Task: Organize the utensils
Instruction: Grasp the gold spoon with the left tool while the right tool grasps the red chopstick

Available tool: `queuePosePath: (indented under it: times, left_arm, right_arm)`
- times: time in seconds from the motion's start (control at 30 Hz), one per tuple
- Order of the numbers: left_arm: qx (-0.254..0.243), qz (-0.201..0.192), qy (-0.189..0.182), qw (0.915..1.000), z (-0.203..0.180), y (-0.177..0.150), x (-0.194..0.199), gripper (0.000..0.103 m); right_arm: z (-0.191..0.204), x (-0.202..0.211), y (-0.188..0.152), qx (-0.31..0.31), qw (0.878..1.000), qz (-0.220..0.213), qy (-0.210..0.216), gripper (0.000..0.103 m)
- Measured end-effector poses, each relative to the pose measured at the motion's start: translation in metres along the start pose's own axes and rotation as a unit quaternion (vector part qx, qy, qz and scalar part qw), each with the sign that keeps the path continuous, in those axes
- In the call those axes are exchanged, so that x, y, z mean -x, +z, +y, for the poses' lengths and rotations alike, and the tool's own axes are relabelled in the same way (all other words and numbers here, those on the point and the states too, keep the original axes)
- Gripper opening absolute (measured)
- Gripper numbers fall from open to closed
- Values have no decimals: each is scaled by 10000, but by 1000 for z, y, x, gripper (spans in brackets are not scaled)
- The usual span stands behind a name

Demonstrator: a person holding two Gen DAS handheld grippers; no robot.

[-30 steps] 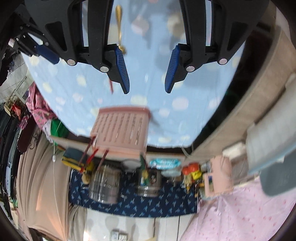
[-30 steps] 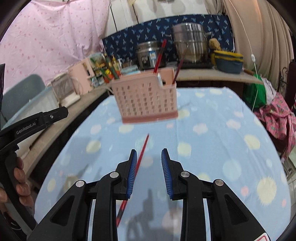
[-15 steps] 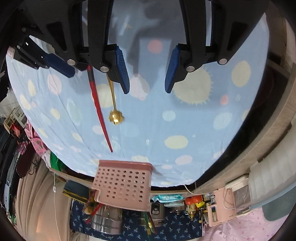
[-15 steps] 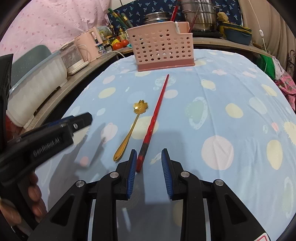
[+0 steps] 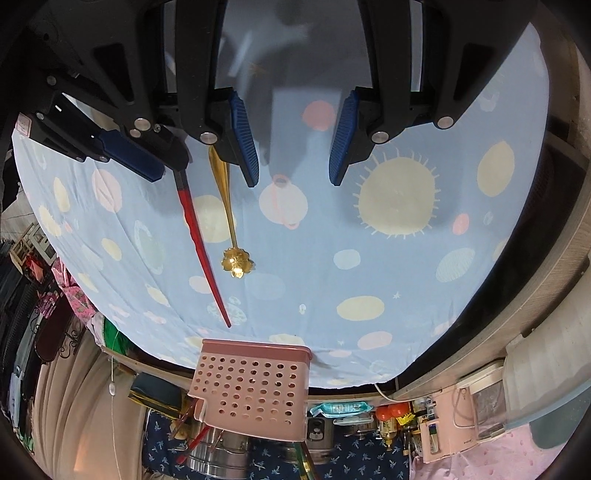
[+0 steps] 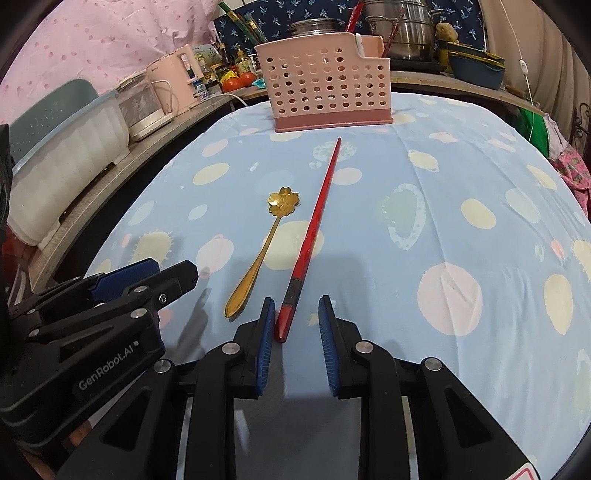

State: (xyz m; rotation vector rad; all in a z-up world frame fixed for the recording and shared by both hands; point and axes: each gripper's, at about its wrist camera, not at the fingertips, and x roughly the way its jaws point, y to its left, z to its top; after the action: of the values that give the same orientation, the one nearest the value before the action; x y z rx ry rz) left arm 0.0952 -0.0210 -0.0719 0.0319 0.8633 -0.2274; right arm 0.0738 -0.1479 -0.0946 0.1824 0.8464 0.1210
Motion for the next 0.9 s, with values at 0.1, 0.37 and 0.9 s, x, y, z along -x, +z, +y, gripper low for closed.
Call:
queuePosePath:
  times: [0.1, 0.37, 0.9]
  left_arm:
    - [19, 28, -43, 10000, 0, 0, -1, 38]
    - [51, 117, -179, 9998, -6, -2, -3, 44]
    - [-4, 331, -644, 9974, -28, -6, -15, 25]
  right_arm:
    - [1, -2, -1, 61, 10000, -7, -70, 19]
    - [-12, 3, -3, -49, 9999, -16, -117, 7]
    - [-34, 13, -7, -380, 9991, -55, -167, 7]
